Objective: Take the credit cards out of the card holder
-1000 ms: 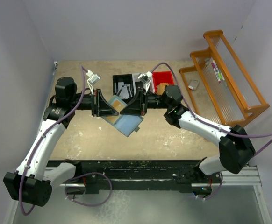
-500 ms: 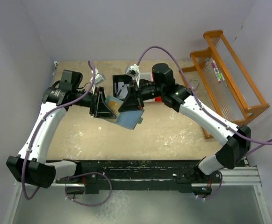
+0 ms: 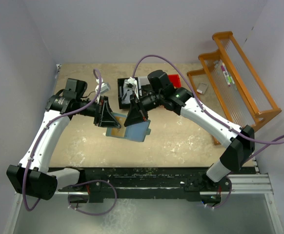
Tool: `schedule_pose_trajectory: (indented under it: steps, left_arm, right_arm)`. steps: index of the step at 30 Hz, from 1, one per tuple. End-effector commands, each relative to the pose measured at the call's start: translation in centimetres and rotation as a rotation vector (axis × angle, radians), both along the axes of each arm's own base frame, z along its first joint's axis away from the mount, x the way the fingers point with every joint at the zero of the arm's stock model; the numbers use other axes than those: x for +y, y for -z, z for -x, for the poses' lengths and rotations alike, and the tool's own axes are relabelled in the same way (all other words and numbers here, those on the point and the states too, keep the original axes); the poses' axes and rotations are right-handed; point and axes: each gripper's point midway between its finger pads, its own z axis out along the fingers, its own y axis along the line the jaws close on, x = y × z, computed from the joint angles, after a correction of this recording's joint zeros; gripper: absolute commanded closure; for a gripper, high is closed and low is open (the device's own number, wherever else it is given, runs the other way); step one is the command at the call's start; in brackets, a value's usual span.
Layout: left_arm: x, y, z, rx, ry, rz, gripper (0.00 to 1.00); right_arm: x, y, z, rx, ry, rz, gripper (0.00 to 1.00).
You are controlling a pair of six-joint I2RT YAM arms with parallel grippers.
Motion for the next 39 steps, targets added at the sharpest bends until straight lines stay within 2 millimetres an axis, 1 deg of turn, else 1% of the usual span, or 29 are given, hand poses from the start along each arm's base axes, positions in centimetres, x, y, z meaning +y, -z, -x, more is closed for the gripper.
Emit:
schedule_pose_trajectory:
  steps: [1, 3, 5, 10, 13, 18, 19, 21, 22, 25, 27, 30, 31, 32, 35, 37, 39]
  left_arm:
    - [-0.1, -1.2, 1.2, -0.01, 0.034, 0.056, 0.65]
    - [-0.1, -1.3, 1.3, -0.011, 0.037, 0.06, 0.63]
    - [-0.1, -1.4, 1.3, -0.016, 0.038, 0.062, 0.64]
    - [0.0, -1.3, 1.4, -0.012, 0.024, 0.06, 0.72]
    - [0.0, -0.9, 1.7, 0.0, 0.015, 0.062, 0.72]
    - [0.0, -1.0, 1.8, -0.004, 0.011, 0.069, 0.75]
    - [0.0, -0.9, 1.8, 0.003, 0.008, 0.066, 0.74]
    - [0.0, -0.3, 2.0, 0.026, 0.006, 0.058, 0.61]
    - [0.1, 0.0, 2.1, 0.033, 0.005, 0.057, 0.58]
    - [0.1, 0.2, 2.2, 0.034, 0.003, 0.056, 0.55]
    - [0.1, -0.3, 2.1, 0.028, -0.001, 0.063, 0.56]
    - [0.3, -1.3, 1.4, 0.005, -0.021, 0.083, 0.64]
    - [0.5, -1.6, 1.1, -0.006, -0.033, 0.087, 0.64]
    - [0.6, -1.9, 0.9, -0.017, -0.041, 0.089, 0.62]
    - [0.7, -2.4, 0.4, -0.043, -0.056, 0.083, 0.51]
    - [0.7, -2.7, 0.2, -0.054, -0.06, 0.083, 0.48]
    - [0.7, -3.0, 0.1, -0.061, -0.062, 0.086, 0.47]
  right_arm:
    - [-0.4, -3.7, 0.0, -0.082, 0.008, -0.067, 1.0]
    - [-0.5, -3.9, 0.3, -0.077, -0.004, -0.072, 1.0]
    - [-0.5, -4.1, 0.2, -0.084, 0.001, -0.07, 1.0]
    - [-0.6, -4.9, 0.0, -0.111, 0.015, -0.075, 1.0]
    - [-0.5, -5.6, 0.0, -0.122, 0.018, -0.094, 1.0]
    - [-0.6, -6.3, 0.2, -0.121, 0.024, -0.122, 1.0]
    - [-0.6, -6.5, 0.4, -0.117, 0.018, -0.132, 1.0]
    - [-0.7, -6.8, 0.6, -0.116, 0.017, -0.146, 1.0]
    - [-0.7, -6.9, 0.6, -0.122, 0.022, -0.152, 1.0]
    - [-0.8, -6.9, 0.7, -0.121, 0.027, -0.153, 1.0]
    - [-0.9, -6.7, 0.8, -0.118, 0.025, -0.149, 1.0]
    - [-0.8, -6.3, 0.5, -0.121, 0.027, -0.136, 1.0]
    - [-0.7, -6.1, 0.4, -0.124, 0.028, -0.13, 1.0]
    - [-0.7, -5.9, 0.4, -0.123, 0.026, -0.124, 1.0]
    - [-0.7, -5.2, 0.3, -0.117, 0.022, -0.106, 1.0]
    - [-0.7, -4.9, 0.2, -0.115, 0.023, -0.097, 1.0]
    - [-0.7, -4.7, 0.2, -0.114, 0.025, -0.094, 1.0]
